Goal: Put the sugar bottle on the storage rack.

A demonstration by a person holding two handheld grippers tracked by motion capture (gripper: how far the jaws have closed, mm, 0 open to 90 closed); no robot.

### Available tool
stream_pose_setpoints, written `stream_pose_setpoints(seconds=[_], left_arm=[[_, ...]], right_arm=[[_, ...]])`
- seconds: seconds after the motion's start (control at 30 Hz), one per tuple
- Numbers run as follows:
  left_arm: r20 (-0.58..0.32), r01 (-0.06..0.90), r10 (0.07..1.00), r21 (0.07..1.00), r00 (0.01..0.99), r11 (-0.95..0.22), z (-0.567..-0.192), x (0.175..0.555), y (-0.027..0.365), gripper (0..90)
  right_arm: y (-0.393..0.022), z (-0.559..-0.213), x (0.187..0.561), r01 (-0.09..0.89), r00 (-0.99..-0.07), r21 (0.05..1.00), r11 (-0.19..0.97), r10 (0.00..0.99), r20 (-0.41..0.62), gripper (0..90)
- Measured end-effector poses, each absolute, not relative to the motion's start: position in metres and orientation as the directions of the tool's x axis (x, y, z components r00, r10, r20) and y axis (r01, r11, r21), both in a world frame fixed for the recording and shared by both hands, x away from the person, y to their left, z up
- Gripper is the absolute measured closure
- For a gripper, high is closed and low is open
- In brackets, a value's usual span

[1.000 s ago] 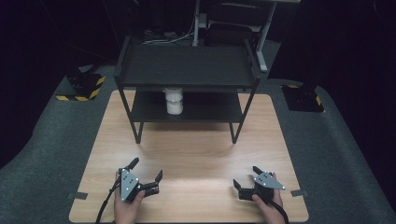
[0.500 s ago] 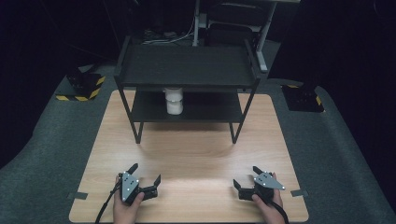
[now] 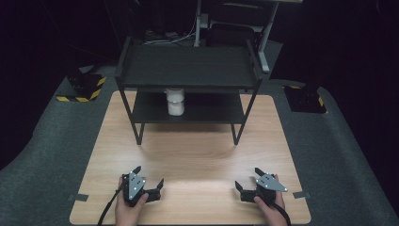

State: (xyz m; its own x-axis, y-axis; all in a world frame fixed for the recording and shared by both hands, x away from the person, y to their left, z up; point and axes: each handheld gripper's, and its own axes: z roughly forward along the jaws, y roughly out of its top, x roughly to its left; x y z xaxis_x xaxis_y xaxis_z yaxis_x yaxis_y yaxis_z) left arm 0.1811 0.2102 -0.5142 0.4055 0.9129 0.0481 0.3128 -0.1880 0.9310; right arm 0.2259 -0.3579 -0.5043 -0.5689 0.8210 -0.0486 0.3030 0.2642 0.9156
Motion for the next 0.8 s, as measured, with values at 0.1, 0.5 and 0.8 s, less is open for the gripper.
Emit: stream_pose_setpoints(seconds=[0.1, 0.5, 0.8], left_arm=[[0.040, 0.326, 0.911, 0.927, 0.410, -0.187, -0.5124, 0.1828, 0.2109, 0.5], [0.049, 0.323, 0.899, 0.924, 0.434, -0.207, -0.5114, 0.1822, 0.2110, 0.5], [0.073, 0.317, 0.890, 0.919, 0.450, -0.236, -0.5102, 0.1828, 0.2090, 0.6]], right_arm=[[-0.3579, -0.5041, 0.2262, 0.303, -0.570, 0.915, 0.266, 0.820, -0.050, 0.4], [-0.3573, -0.5040, 0.2265, 0.305, -0.566, 0.915, 0.266, 0.823, -0.050, 0.4], [-0.3578, -0.5045, 0.2254, 0.305, -0.562, 0.916, 0.260, 0.826, -0.047, 0.4]])
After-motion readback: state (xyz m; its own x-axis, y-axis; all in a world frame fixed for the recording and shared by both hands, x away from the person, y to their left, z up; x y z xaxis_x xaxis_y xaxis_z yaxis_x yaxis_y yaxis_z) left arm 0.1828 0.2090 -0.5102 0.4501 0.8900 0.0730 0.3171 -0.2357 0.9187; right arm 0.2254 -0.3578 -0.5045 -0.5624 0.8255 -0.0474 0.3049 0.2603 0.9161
